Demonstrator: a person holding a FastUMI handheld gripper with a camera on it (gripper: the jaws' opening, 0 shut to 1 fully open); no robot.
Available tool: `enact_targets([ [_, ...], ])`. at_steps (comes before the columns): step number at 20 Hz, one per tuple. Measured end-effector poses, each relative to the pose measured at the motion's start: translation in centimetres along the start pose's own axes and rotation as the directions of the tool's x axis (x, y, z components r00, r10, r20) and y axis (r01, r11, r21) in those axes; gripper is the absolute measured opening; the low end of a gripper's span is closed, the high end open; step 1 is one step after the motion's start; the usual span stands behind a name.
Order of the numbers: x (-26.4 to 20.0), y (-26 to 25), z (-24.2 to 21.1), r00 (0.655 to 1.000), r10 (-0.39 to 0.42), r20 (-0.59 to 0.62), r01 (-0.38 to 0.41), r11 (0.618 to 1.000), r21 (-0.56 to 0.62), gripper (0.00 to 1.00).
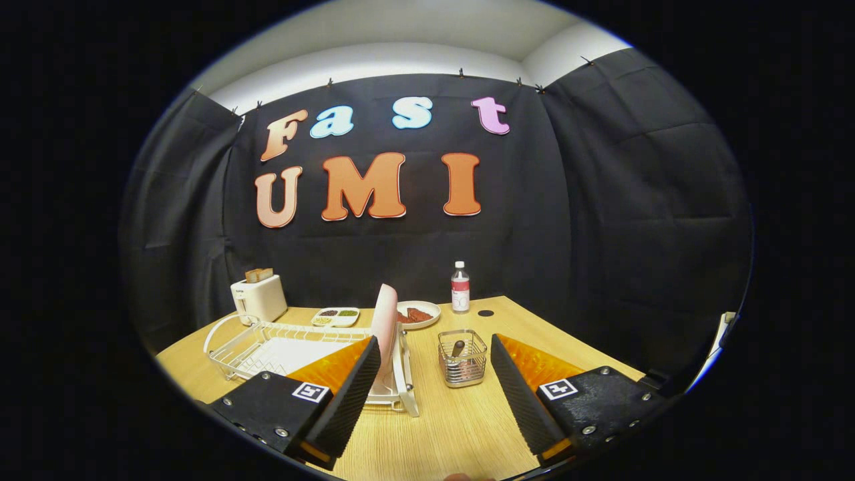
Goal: Take the plate from the dish rack, then take the spoon from the basket and place it into the plate.
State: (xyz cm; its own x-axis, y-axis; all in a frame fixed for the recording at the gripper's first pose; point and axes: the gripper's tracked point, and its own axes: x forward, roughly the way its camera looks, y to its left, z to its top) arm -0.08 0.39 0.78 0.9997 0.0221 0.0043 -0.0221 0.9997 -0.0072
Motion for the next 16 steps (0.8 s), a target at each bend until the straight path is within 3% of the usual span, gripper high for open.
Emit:
enact_targets([
  [7,-0.3,0.6,-0.1,1.000,0.025,-0.010,-0.025,0.999,0.034,0.98],
  [16,1.5,1.2,0.8,1.000,-0.006,-0.026,0.005,1.000,-0.026,0.98],
])
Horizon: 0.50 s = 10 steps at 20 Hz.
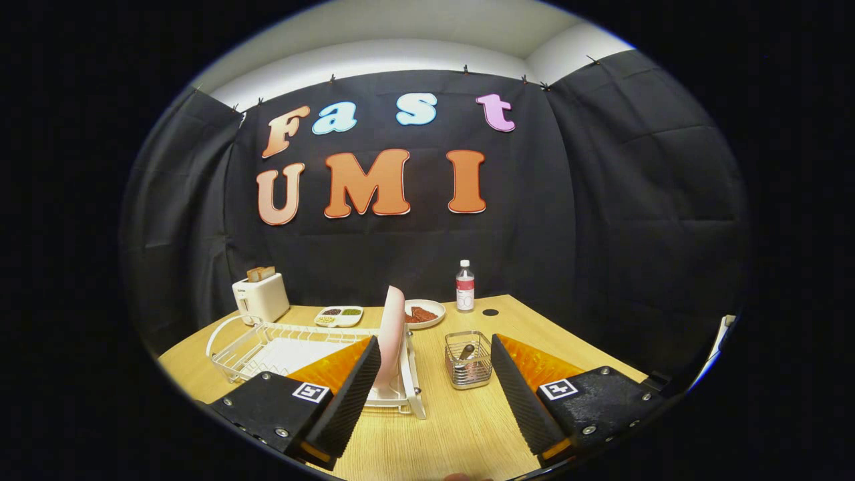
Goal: Take the plate from the dish rack, then take the spoon from the basket and place it into the plate.
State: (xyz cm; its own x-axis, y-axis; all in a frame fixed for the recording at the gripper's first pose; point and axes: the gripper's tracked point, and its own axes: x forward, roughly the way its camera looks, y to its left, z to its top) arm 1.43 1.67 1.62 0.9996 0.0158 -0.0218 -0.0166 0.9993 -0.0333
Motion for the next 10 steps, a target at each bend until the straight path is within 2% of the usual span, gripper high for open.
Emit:
enact_targets([
  [6,3.4,2.8,2.5,1.000,-0.003,0.007,0.004,0.998,-0.066,0.98],
  [10,7.3,4.0,4.2,0.999,-0.046,0.018,0.048,0.987,-0.153,0.99],
])
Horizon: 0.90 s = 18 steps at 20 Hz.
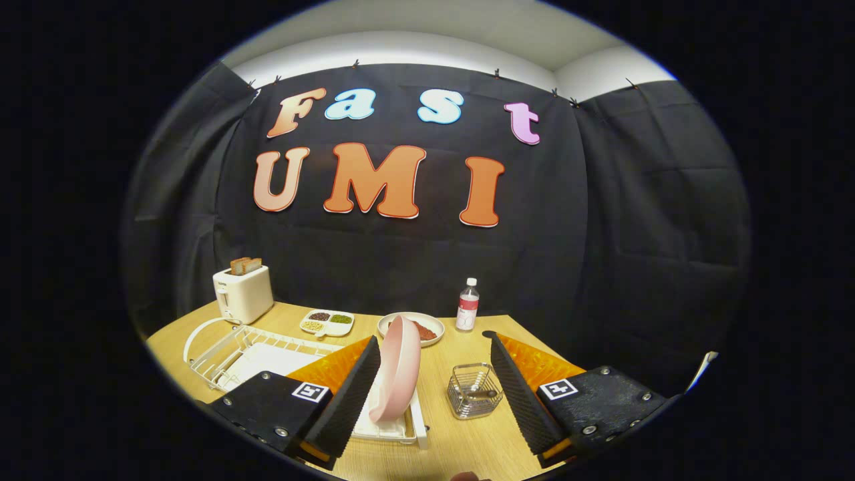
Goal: Take the plate from the dish rack, then take the spoon from the basket and place it into the plate.
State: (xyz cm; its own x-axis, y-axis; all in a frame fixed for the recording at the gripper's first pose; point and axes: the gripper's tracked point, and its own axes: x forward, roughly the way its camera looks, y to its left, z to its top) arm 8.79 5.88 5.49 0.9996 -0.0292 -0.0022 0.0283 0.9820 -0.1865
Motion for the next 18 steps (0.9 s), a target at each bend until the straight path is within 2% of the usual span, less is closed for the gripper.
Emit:
enact_targets([
  [7,7.3,2.0,-2.0,0.992,-0.056,-0.112,0.045,0.994,-0.099,0.99],
  [12,9.5,2.1,-5.6,0.968,-0.081,-0.236,0.052,0.991,-0.125,0.99],
  [14,9.8,1.9,-6.5,0.960,-0.098,-0.261,0.063,0.988,-0.141,0.92],
  [17,10.0,1.7,-7.5,0.949,-0.116,-0.295,0.074,0.986,-0.150,0.66],
  [18,10.1,1.9,-7.5,0.949,-0.107,-0.297,0.067,0.988,-0.142,0.60],
])
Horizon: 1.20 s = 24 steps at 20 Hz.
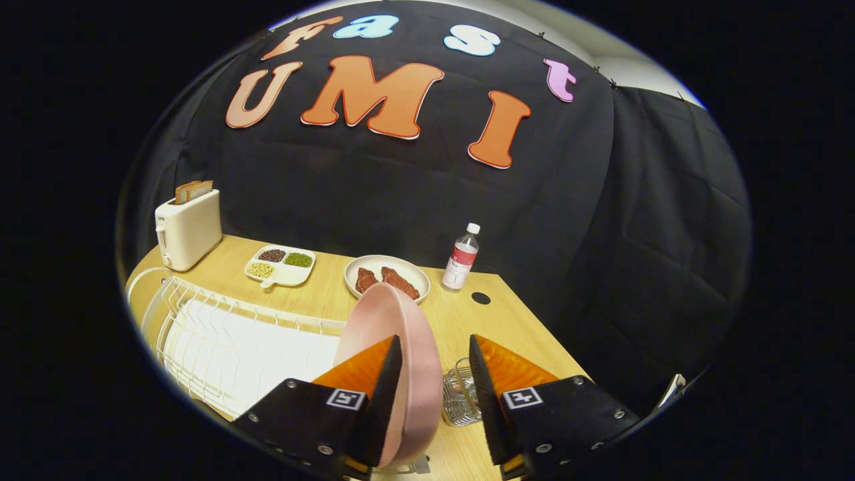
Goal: Take the plate from the dish rack, then take the spoon from the basket and place it into the plate.
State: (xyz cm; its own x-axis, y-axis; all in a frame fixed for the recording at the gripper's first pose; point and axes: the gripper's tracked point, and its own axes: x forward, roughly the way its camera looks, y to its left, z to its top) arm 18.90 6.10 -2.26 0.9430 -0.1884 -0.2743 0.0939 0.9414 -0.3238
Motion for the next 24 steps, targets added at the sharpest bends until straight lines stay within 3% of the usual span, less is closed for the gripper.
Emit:
enact_targets([
  [3,-0.3,1.0,0.8,1.000,0.009,0.014,-0.009,1.000,0.010,0.27],
  [5,-0.5,1.4,0.8,1.000,0.004,0.007,-0.004,1.000,0.000,0.22],
  [18,-1.2,0.7,3.9,0.995,-0.062,0.072,0.067,0.996,-0.065,0.17],
  [24,-2.3,0.0,5.4,0.994,-0.030,0.101,0.027,0.999,0.040,0.17],
])
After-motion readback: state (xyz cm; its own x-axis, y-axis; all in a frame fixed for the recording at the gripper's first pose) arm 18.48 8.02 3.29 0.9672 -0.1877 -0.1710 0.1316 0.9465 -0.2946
